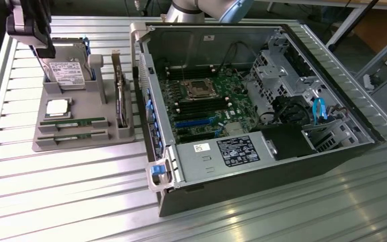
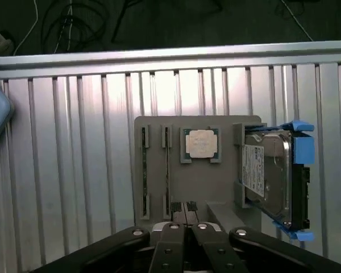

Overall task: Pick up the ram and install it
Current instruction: 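Pick up the ram and move it above insertion slot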

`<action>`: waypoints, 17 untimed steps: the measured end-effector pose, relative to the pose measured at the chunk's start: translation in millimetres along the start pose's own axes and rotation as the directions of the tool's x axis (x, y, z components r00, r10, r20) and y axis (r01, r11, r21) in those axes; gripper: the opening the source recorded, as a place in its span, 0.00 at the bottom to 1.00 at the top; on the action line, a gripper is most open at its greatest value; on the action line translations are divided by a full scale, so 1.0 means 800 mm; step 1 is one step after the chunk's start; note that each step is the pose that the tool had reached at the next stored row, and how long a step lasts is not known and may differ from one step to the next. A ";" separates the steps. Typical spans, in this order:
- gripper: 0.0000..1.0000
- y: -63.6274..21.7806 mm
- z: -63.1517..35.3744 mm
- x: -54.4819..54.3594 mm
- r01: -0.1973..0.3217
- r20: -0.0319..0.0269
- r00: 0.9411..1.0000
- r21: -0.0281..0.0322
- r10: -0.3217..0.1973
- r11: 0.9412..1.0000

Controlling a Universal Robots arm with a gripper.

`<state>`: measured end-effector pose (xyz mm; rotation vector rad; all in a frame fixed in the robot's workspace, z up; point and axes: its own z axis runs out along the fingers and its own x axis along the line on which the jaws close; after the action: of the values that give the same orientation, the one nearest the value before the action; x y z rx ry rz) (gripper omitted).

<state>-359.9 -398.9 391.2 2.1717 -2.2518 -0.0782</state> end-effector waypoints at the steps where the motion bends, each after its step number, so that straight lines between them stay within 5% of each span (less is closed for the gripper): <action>1: 0.09 0.000 0.000 0.000 0.012 -0.001 1.000 0.000 -0.012 1.000; 5: 0.09 0.000 0.000 0.000 0.054 -0.002 0.999 -0.001 -0.054 0.999; 17: 0.09 0.000 0.001 0.000 0.054 -0.002 0.999 -0.002 -0.054 0.999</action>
<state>-359.9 -398.9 390.3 2.2308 -2.1913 -0.0776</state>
